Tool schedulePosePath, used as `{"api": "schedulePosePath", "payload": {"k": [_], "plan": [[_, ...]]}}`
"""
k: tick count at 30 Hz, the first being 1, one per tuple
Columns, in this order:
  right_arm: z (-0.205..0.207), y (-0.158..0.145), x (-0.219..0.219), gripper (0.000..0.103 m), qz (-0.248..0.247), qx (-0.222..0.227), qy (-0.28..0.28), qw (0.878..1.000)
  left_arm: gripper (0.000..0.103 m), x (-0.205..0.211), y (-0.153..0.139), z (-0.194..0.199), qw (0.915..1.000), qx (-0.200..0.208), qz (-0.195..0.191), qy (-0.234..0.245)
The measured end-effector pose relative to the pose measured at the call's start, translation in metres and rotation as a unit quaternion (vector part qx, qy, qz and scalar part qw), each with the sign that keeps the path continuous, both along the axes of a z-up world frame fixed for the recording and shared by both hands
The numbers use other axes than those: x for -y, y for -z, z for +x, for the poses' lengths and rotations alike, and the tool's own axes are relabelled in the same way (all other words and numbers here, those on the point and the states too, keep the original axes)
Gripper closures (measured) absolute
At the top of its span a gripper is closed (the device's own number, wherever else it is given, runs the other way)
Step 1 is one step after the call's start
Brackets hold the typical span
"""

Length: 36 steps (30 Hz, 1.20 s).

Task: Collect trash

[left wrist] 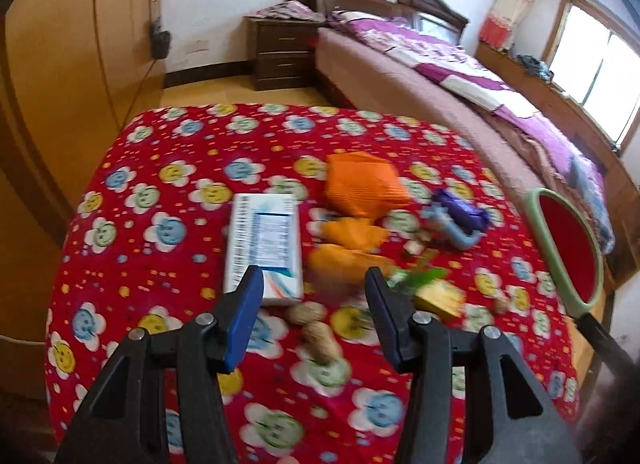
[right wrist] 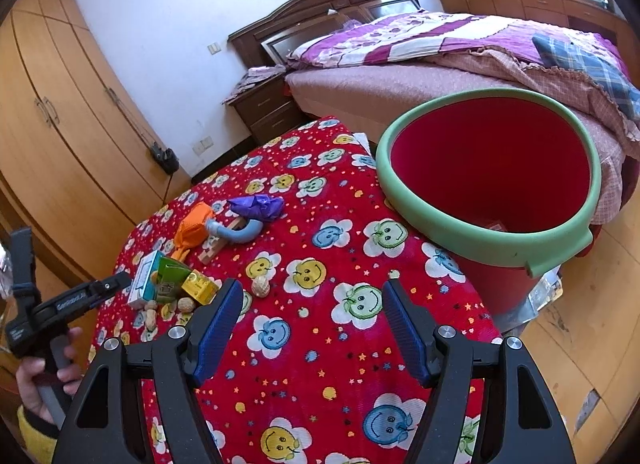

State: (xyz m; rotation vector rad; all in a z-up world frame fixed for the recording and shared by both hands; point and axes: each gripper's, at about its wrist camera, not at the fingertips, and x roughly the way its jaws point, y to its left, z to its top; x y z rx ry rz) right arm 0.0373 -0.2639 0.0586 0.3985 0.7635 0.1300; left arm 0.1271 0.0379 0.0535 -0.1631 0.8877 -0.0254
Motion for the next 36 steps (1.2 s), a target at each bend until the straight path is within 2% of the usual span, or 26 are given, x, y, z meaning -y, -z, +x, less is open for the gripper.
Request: {"api": "schedulePosePath", "payload": {"k": [7, 12, 23, 26, 36], "plan": [[0.004, 0.007, 0.001, 0.030, 0.004, -0.009, -0.001, 1.000, 0.048, -0.016, 0.026, 0.030, 0.9990, -0.030, 0.030, -0.017], [0.007, 0.012, 0.000, 0.030, 0.004, -0.015, -0.002, 1.000, 0.047, -0.016, 0.046, 0.048, 0.9982, -0.053, 0.026, -0.006], [0.012, 0.021, -0.003, 0.030, 0.004, -0.030, -0.006, 1.000, 0.048, -0.011, 0.054, 0.050, 0.9981, -0.034, 0.050, -0.013], [0.013, 0.023, -0.006, 0.030, 0.004, -0.033, -0.010, 0.999, 0.053, -0.012, 0.052, 0.045, 0.9987, -0.030, 0.039, -0.013], [0.017, 0.008, -0.034, 0.030, -0.020, -0.019, -0.040, 0.999, 0.053, -0.031, 0.034, 0.012, 0.9997, -0.004, -0.015, -0.017]]}}
